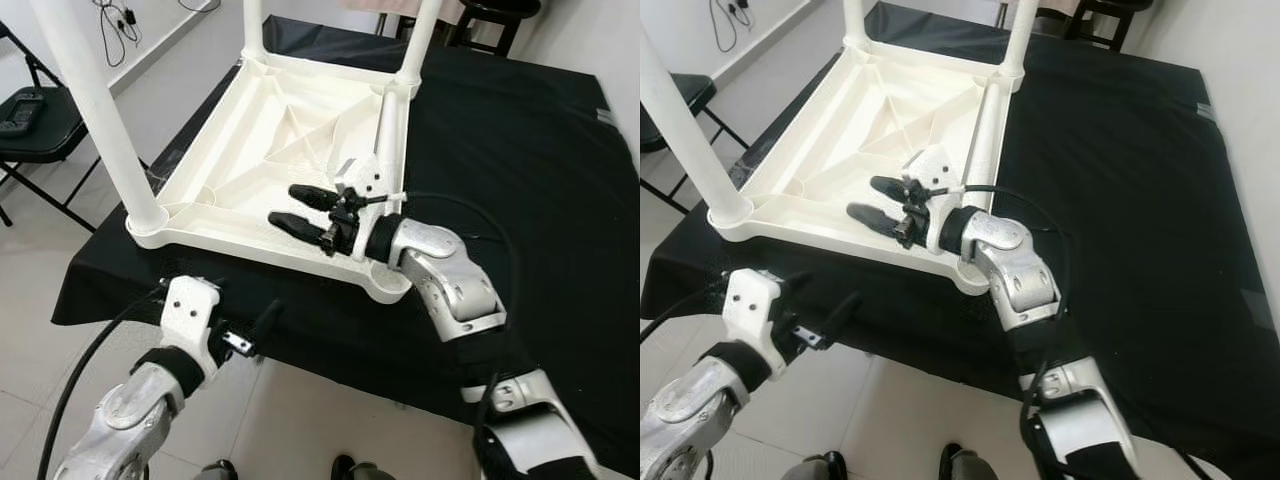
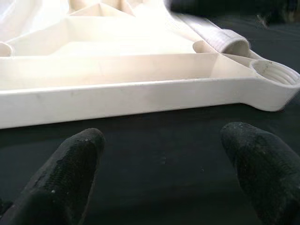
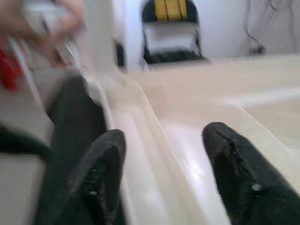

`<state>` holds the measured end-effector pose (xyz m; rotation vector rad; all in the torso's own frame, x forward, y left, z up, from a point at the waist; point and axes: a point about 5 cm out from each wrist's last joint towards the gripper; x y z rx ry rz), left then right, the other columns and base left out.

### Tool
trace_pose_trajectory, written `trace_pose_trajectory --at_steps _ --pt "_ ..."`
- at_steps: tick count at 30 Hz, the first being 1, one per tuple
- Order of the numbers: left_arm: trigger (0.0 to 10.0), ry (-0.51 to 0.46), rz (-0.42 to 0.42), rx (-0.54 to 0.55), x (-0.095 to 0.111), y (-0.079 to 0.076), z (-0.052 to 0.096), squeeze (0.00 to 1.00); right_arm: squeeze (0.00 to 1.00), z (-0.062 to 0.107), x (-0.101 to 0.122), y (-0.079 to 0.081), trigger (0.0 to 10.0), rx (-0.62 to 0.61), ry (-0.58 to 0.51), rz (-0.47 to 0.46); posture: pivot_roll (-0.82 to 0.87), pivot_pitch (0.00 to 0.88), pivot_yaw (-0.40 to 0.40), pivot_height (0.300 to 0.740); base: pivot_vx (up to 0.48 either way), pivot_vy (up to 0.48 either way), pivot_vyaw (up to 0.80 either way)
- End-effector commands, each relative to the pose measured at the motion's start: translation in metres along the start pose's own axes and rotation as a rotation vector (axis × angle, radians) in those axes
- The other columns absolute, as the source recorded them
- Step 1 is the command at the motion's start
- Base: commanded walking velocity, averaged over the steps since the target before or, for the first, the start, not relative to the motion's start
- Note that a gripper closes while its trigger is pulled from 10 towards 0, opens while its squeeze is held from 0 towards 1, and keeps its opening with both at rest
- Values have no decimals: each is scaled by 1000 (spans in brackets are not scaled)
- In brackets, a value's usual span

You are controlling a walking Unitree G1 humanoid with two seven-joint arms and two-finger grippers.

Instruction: Building children table

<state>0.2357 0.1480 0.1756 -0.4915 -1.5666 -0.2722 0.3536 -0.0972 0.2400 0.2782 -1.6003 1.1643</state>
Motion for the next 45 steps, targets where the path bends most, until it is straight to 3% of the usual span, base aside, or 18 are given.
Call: trace_pose_trajectory --at_steps 1,3,8,13,14,16,17,18,19,23,31,34,45 --pt "10000 13 2 2 -4 0 0 0 1000 2 -7 -1 10000 -12 46 35 104 219 -93 740 0 0 0" --pt "10000 -13 15 -33 4 -5 -2 0 1000 12 -17 -14 10000 -56 114 64 107 220 -97 740 0 0 0" --pt "10000 -38 24 -101 12 -15 -3 0 1000 23 -27 -31 10000 -133 205 136 102 221 -103 740 0 0 0" --pt "10000 -47 23 -129 16 -18 -3 0 1000 30 -27 -39 10000 -148 202 131 103 223 -105 740 0 0 0" --pt "10000 -49 24 -125 17 -17 -3 0 769 32 -26 -41 10000 -137 188 129 101 224 -103 740 0 0 0" --pt "10000 -51 25 -121 17 -16 -3 0 769 34 -25 -42 10000 -131 181 132 101 224 -103 740 0 0 0" --pt "10000 -45 18 -107 16 -13 -2 0 114 37 -24 -43 10000 -115 167 148 100 225 -104 740 0 0 0" --pt "10000 -45 18 -107 16 -13 -2 0 114 37 -24 -43 10000 -115 167 148 100 225 -104 740 0 0 0" --pt "10000 -36 13 -91 13 -9 -1 0 0 40 -22 -42 10000 -75 148 156 100 225 -104 740 0 0 0" --pt "10000 -11 3 -55 9 1 3 0 0 44 -20 -38 10000 22 131 204 97 227 -101 740 0 0 0" --pt "10000 -1 -21 -8 9 11 5 0 0 40 -29 -39 10000 -3 198 226 103 229 -100 740 0 0 0" --pt "10000 7 -35 19 9 15 8 0 0 37 -41 -41 10000 -18 307 293 102 231 -99 740 0 0 0" --pt "10000 7 -44 38 10 19 10 0 0 46 -45 -55 10000 -32 348 330 105 235 -101 740 0 0 0"
Point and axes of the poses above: a point about 5 cm out from each wrist's last joint towards the gripper, its own z axis pointing back from the gripper into the wrist, its own x axis along the axis of the wrist's last joint, y = z × x, and after that the axes turned 11 degrees about z, right-handed
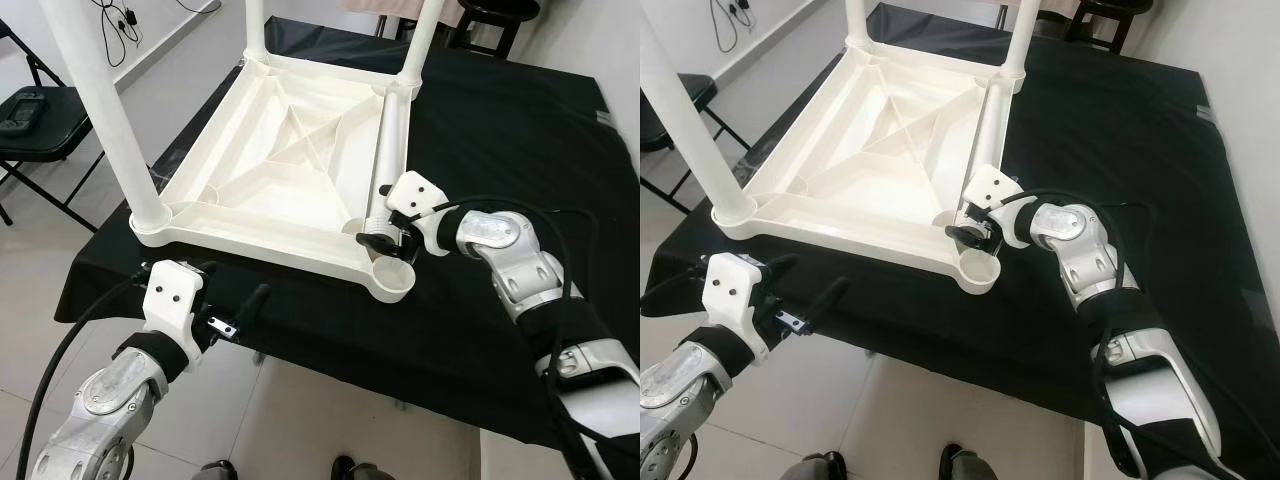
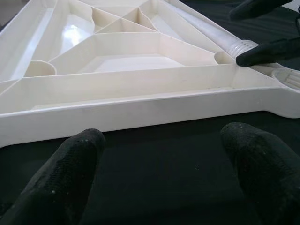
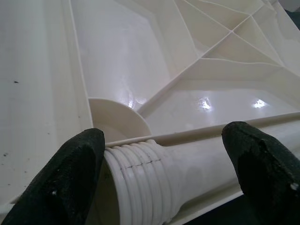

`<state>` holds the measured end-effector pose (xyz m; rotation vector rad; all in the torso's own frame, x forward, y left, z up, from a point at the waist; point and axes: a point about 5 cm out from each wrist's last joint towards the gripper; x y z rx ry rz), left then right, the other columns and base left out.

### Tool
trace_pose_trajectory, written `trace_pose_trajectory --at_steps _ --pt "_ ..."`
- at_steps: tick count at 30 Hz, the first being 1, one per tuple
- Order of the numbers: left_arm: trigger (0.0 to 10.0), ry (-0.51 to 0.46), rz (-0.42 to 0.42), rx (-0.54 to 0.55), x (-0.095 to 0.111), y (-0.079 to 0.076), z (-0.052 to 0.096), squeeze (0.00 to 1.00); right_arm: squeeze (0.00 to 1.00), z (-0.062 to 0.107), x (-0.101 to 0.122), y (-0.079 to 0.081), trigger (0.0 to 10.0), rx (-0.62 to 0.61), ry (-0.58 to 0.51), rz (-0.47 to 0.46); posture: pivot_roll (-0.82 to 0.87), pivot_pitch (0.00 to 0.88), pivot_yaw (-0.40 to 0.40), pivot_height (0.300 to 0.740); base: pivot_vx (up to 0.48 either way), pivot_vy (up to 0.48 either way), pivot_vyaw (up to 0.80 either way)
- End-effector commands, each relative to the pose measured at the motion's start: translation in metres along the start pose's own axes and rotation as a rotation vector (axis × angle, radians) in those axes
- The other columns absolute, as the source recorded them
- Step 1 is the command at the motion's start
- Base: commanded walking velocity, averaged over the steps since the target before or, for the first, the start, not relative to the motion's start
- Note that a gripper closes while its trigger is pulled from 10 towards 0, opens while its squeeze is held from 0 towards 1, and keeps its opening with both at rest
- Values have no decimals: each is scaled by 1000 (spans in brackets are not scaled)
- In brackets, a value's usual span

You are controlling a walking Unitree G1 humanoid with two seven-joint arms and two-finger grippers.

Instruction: Building children table

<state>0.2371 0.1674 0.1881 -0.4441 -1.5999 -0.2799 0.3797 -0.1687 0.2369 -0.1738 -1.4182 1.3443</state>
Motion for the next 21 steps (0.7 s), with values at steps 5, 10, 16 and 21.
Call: trace_pose_trajectory --at_steps 5,10,16,21 --pt "10000 28 -1 6 -5 1 3 0 0 14 -2 -5 10000 75 -62 -12 107 237 -100 740 0 0 0" --pt "10000 32 -2 -7 -5 0 3 0 0 20 -2 -5 10000 133 -87 1 105 238 -99 740 0 0 0" --pt "10000 30 0 -23 -4 -2 3 0 0 16 -4 -6 10000 131 -55 20 107 238 -99 740 0 0 0" --pt "10000 32 4 -50 -3 -5 4 0 0 10 -11 -9 10000 79 45 70 108 240 -100 740 0 0 0"
Point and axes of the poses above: a point about 5 cm out from each wrist's last joint towards the gripper, its own z axis pointing back from the gripper into the wrist, its own x axis along the axis of the wrist's last joint, y = z × x, and after that the axes turned 11 degrees about z, right-handed
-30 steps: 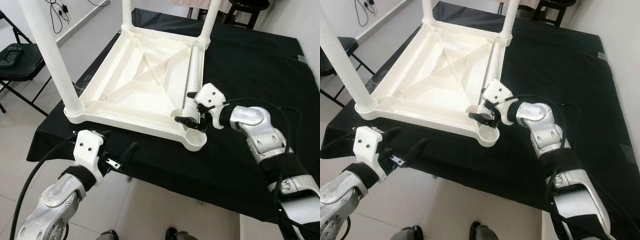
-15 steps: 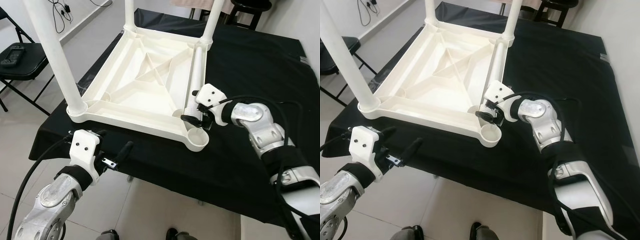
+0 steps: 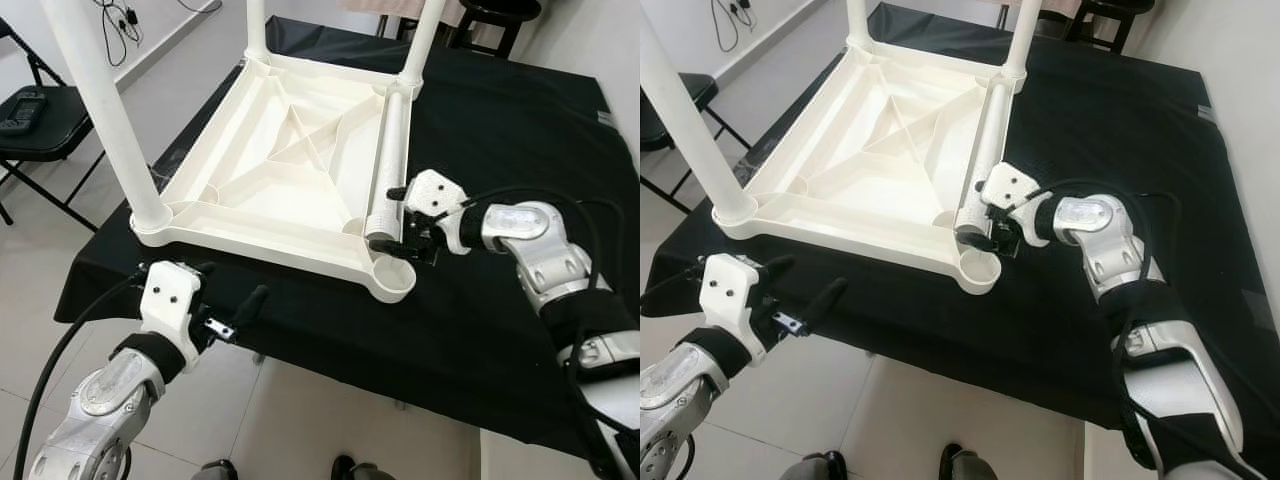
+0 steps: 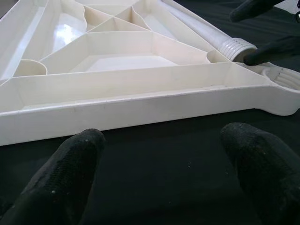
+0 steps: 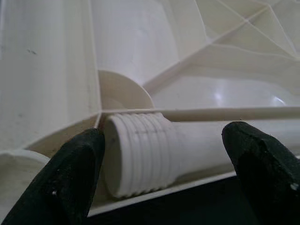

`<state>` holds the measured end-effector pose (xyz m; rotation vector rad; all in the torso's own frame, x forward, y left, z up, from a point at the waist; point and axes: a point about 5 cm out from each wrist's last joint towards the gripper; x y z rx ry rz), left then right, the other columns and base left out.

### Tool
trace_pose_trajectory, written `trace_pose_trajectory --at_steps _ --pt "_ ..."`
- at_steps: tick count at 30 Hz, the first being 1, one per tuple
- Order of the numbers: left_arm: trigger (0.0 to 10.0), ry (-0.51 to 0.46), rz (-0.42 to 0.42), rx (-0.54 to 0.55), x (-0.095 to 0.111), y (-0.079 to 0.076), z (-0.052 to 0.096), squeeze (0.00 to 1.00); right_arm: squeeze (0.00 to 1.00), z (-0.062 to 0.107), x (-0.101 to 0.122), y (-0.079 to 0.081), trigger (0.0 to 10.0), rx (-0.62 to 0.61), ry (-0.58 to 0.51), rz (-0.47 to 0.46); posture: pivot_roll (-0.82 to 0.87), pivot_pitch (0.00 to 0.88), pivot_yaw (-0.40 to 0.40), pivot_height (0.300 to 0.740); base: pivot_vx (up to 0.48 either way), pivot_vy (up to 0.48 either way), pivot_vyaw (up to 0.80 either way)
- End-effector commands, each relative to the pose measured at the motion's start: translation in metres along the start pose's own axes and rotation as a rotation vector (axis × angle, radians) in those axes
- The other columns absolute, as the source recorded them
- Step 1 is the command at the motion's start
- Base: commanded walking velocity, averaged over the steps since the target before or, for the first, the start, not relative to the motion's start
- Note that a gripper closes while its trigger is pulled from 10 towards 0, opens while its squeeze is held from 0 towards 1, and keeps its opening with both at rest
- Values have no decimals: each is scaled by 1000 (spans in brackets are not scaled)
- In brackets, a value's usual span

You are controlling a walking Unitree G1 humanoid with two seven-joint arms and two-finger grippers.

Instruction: Building children table

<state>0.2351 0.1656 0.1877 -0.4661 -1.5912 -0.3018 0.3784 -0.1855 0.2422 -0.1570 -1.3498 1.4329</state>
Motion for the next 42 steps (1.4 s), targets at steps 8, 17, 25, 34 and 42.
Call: trace_pose_trajectory --at_steps 8,17,25,34,42 --pt "10000 28 0 -29 -3 -2 3 0 0 -6 -8 -5 10000 -95 132 26 106 237 -100 740 0 0 0" --pt "10000 25 -2 -30 -3 -2 4 0 0 -18 -13 5 10000 -318 252 -107 98 228 -110 740 0 0 0" --pt "10000 26 3 -38 -4 -3 3 0 0 -23 -13 29 10000 -524 287 -258 93 223 -108 740 0 0 0" --pt "10000 26 4 -44 -4 -3 1 0 0 -29 2 45 0 -608 234 -325 85 223 -112 740 0 0 0" --pt "10000 21 8 -37 -3 -3 1 0 0 -28 11 42 0 -662 204 -326 80 228 -117 740 0 0 0"
Point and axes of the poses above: a point about 5 cm out from each wrist's last joint towards the gripper, its own z axis pointing back from the gripper into the wrist, its own x axis along the axis of the wrist's last joint, y = z × x, and after that the axes turned 11 degrees about z, right-handed
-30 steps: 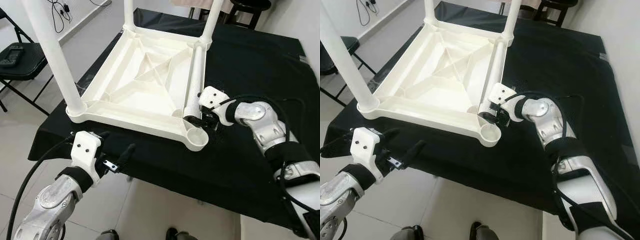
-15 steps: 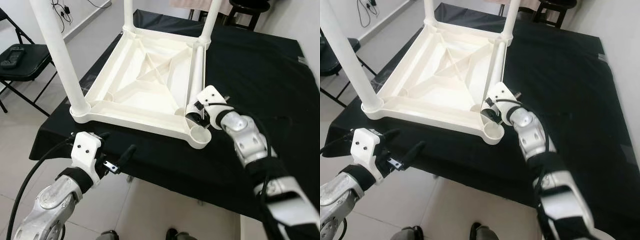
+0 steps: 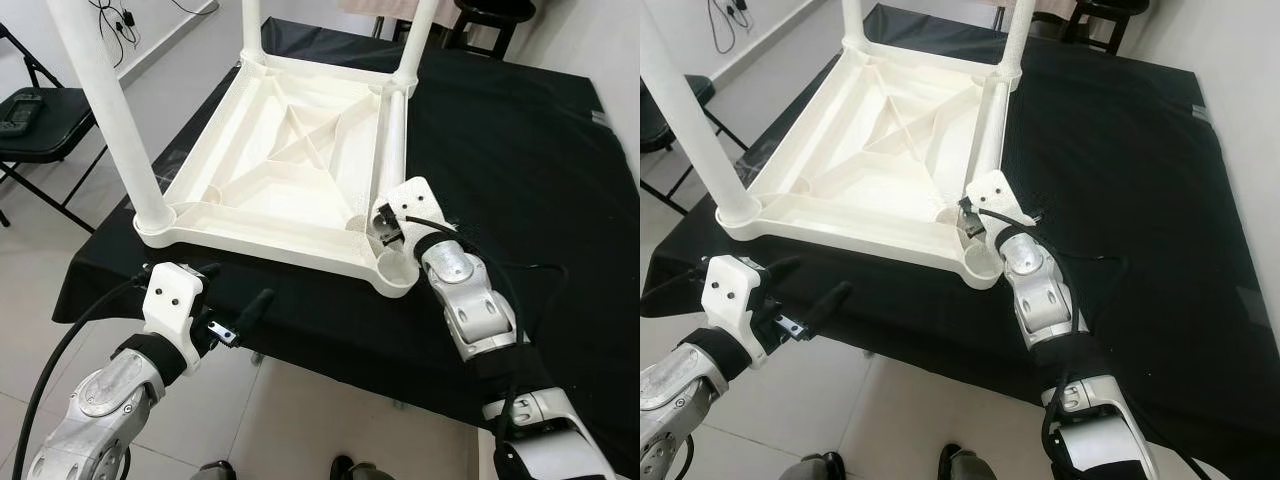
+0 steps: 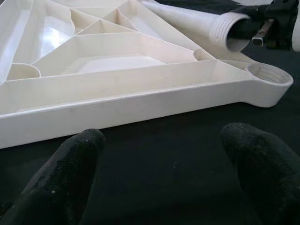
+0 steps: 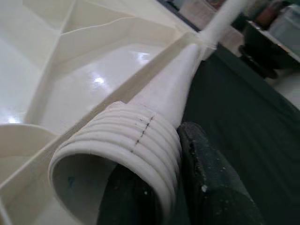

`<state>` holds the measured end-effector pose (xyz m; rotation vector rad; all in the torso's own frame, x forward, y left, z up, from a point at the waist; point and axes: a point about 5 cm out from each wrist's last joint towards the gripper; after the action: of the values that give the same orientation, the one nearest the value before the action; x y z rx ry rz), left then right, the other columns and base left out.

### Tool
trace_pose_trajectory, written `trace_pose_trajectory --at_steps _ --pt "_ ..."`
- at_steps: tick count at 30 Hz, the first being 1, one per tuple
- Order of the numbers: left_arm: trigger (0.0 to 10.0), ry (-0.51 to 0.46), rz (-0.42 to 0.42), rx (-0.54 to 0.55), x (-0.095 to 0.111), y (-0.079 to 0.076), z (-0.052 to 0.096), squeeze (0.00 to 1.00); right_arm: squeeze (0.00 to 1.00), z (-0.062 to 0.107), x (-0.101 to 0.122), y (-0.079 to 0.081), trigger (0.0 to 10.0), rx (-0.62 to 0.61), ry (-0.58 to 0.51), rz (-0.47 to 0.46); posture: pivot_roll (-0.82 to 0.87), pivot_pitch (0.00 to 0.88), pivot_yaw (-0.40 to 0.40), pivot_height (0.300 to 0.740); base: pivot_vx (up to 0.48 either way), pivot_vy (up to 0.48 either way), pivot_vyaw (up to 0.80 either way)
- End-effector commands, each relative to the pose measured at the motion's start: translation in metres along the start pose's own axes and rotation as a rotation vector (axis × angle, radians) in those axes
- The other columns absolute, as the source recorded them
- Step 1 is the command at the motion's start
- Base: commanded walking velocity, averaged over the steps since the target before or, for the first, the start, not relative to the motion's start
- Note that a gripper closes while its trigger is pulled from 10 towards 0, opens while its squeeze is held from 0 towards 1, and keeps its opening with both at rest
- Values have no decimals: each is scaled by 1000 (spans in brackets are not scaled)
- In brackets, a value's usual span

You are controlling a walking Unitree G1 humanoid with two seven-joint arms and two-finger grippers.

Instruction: Building children table

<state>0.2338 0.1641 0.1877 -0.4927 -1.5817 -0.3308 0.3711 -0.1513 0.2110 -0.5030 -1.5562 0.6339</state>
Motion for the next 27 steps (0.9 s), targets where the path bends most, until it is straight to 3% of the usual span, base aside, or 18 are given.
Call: trace_pose_trajectory --at_steps 1,11,13,14,16,18,19,21,22,23,24,26,27 --pt "10000 15 7 -1 -3 -1 0 0 0 2 -2 4 0 25 -3 -9 80 228 -117 740 0 0 0" --pt "10000 5 5 3 1 0 0 0 0 2 12 -2 0 19 -99 -99 80 229 -113 740 0 0 0" --pt "10000 2 -5 -2 4 1 -1 0 0 0 15 -13 0 33 -139 -191 87 228 -107 740 0 0 0" --pt "10000 -7 -12 -4 8 2 -2 0 0 -1 17 -21 0 56 -170 -284 90 227 -108 740 0 0 0" --pt "10000 -9 -12 -4 8 3 -2 0 0 -1 17 -22 0 61 -174 -299 90 227 -108 740 0 0 0" --pt "10000 -46 -12 2 18 4 -5 0 0 -2 19 -39 0 53 -216 -469 90 225 -111 740 0 0 0" --pt "10000 -46 -12 2 18 4 -5 0 0 -2 19 -39 0 53 -216 -469 90 225 -111 740 0 0 0" --pt "10000 -73 -4 7 23 5 -8 0 0 -1 22 -45 0 71 -266 -603 90 225 -111 740 0 0 0" --pt "10000 -73 -4 7 23 5 -8 0 0 -1 22 -45 0 71 -266 -603 90 225 -111 740 0 0 0" --pt "10000 -83 1 8 26 5 -9 0 0 0 25 -46 0 91 -300 -660 91 224 -112 740 0 0 0" --pt "10000 -93 3 6 28 5 -11 0 0 3 28 -46 7059 121 -343 -732 91 222 -110 740 0 0 0" --pt "10000 -99 4 4 30 5 -12 0 0 5 30 -45 7059 140 -371 -777 91 222 -110 740 0 0 0" --pt "10000 -108 7 -2 32 4 -14 0 0 8 30 -44 10000 169 -392 -829 89 220 -108 740 0 0 0"
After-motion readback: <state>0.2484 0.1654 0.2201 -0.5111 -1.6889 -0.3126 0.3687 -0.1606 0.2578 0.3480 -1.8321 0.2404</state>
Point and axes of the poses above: a point about 5 cm out from each wrist's last joint towards the gripper, its own z axis pointing back from the gripper into the wrist, its own x axis along the axis of the wrist's last joint, y = z × x, and after that the axes turned 11 degrees about z, right-handed
